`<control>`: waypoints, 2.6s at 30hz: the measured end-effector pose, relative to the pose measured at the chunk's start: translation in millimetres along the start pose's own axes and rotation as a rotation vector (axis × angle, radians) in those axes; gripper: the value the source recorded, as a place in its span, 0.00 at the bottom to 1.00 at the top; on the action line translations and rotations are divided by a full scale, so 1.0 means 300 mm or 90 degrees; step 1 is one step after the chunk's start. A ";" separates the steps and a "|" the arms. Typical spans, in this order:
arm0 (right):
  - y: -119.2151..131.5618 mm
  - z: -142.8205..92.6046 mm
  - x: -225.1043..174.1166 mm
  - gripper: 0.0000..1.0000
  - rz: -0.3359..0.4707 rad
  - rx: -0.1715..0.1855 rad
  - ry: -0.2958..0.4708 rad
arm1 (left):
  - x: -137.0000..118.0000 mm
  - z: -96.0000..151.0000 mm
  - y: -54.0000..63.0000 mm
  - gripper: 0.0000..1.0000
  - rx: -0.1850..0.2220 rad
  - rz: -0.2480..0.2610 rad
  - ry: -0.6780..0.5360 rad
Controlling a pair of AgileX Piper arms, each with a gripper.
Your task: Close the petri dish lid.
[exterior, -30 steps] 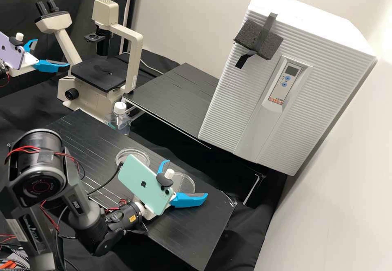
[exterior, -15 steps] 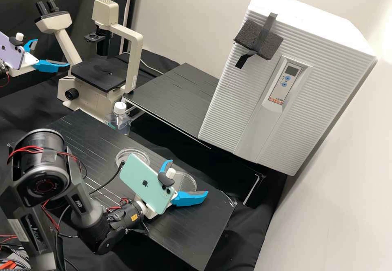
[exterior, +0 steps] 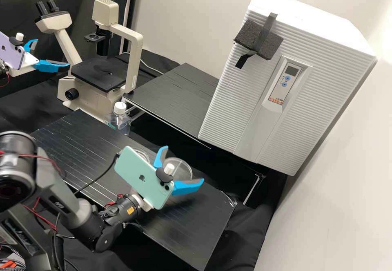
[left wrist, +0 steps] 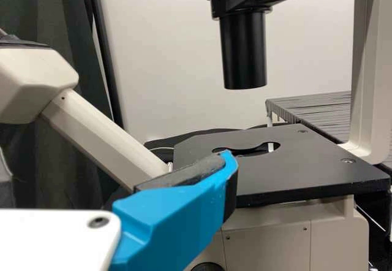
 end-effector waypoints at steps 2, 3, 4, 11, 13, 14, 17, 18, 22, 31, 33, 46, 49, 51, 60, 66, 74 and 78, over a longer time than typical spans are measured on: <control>-0.002 -0.028 -0.005 0.00 -0.004 -0.006 0.027 | 0.000 0.000 0.000 1.00 0.000 0.000 0.000; -0.010 -0.041 -0.008 0.00 -0.010 -0.007 0.039 | 0.000 0.000 0.000 1.00 0.000 0.000 0.000; -0.018 -0.052 -0.009 0.00 -0.018 -0.008 0.051 | 0.000 0.000 0.000 1.00 0.000 0.000 0.000; -0.109 -0.098 -0.024 0.00 -0.104 -0.021 0.109 | 0.000 0.000 0.000 1.00 0.000 0.000 0.000; -0.126 -0.111 -0.025 0.00 -0.120 -0.036 0.126 | 0.000 0.000 0.000 1.00 0.000 0.000 0.000; -0.136 -0.118 -0.024 0.00 -0.129 -0.046 0.136 | 0.000 0.000 0.000 1.00 0.000 0.000 0.000; -0.146 -0.122 -0.021 0.00 -0.135 -0.057 0.142 | 0.000 0.000 0.000 1.00 0.000 0.000 0.000; -0.148 -0.123 -0.021 0.00 -0.136 -0.057 0.144 | 0.000 0.000 0.000 1.00 0.000 0.000 0.000; -0.154 -0.131 -0.020 0.00 -0.133 -0.075 0.153 | 0.000 0.000 0.000 1.00 0.000 0.000 0.000; -0.160 -0.122 -0.014 0.00 -0.134 -0.105 0.147 | 0.000 0.000 0.000 1.00 0.000 0.000 0.000; -0.156 -0.117 -0.015 0.00 -0.133 -0.110 0.142 | 0.000 0.000 0.000 1.00 0.000 0.000 0.000; -0.133 -0.110 -0.048 0.00 -0.170 -0.134 0.151 | 0.000 0.000 0.000 1.00 0.000 0.000 0.000; -0.137 -0.116 -0.053 0.00 -0.180 -0.138 0.159 | 0.000 0.000 0.000 1.00 0.000 0.000 0.000; -0.139 -0.118 -0.056 0.00 -0.186 -0.138 0.164 | 0.000 0.000 0.000 1.00 0.000 0.000 0.000; -0.146 -0.118 -0.056 0.00 -0.197 -0.139 0.167 | 0.000 0.000 0.000 1.00 0.000 0.000 0.000; -0.158 -0.099 -0.048 0.00 -0.217 -0.133 0.153 | 0.000 0.000 0.000 1.00 0.000 0.000 0.000; -0.175 -0.089 -0.047 0.00 -0.248 -0.160 0.163 | 0.000 0.000 0.000 1.00 0.000 0.000 0.000; -0.175 -0.087 -0.047 0.00 -0.247 -0.159 0.161 | 0.000 0.000 0.000 1.00 0.000 0.000 0.000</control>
